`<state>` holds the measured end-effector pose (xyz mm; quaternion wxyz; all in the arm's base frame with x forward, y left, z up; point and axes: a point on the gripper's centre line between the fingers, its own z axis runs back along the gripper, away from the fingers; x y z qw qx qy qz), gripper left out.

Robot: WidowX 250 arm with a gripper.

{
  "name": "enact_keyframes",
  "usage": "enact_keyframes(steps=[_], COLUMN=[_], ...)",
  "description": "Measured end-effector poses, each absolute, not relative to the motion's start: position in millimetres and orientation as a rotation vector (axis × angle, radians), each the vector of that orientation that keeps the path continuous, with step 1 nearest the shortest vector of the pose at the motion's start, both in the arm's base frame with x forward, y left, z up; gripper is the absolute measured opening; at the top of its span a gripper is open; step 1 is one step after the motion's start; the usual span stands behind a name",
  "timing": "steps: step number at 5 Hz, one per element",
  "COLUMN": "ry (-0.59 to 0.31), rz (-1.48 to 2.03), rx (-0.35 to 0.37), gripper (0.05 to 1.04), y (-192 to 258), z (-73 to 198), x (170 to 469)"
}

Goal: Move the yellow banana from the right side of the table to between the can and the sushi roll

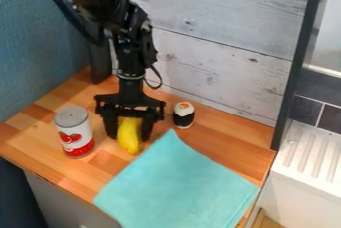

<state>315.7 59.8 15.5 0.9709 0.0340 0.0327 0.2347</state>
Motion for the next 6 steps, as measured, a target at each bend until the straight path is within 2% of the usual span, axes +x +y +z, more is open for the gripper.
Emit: enact_keyframes(steps=[1, 2, 3, 4, 5, 6], ry=[0.052, -0.009, -0.026, -0.081, -0.074, -0.032], rz=[0.461, 0.459, 0.414, 0.335, 0.218, 0.13], rx=[0.047, 0.043, 0.128, 0.167, 0.159, 0.118], gripper=[1.005, 1.001, 1.001, 1.001, 1.001, 1.001], y=[56.5, 56.0, 54.3, 39.2, 22.6, -1.1], z=[13.7, 32.8, 57.2, 85.3, 106.0, 114.8], x=[315.2, 317.0, 313.5, 313.5, 300.4, 275.5])
